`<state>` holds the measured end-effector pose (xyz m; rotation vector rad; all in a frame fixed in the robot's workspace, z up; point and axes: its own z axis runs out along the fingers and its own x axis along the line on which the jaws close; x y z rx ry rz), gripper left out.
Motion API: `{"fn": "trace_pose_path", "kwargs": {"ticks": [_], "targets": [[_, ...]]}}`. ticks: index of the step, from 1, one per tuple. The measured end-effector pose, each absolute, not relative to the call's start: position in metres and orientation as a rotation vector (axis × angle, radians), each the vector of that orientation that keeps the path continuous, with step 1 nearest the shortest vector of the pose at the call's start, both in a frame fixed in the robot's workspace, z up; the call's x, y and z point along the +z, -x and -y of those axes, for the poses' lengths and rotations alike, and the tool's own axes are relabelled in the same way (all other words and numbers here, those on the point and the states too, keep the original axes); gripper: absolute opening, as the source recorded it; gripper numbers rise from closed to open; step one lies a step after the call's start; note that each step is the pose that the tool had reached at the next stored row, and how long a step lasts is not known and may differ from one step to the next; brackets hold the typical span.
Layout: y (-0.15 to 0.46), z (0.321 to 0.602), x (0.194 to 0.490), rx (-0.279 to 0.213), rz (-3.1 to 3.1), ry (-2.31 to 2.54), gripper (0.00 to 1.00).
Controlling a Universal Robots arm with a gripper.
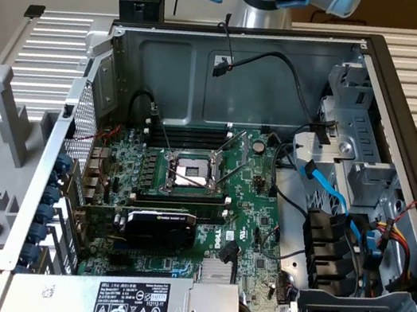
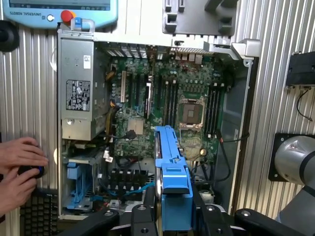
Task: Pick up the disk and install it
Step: 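Pick up the disk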
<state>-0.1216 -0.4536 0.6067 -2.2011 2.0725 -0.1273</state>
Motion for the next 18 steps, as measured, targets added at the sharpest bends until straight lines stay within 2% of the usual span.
{"fn": "trace_pose_path", "kwargs": {"ticks": [18], "targets": [[0.088, 0.481, 0.607, -0.144, -2.064, 2.193, 0.37]]}}
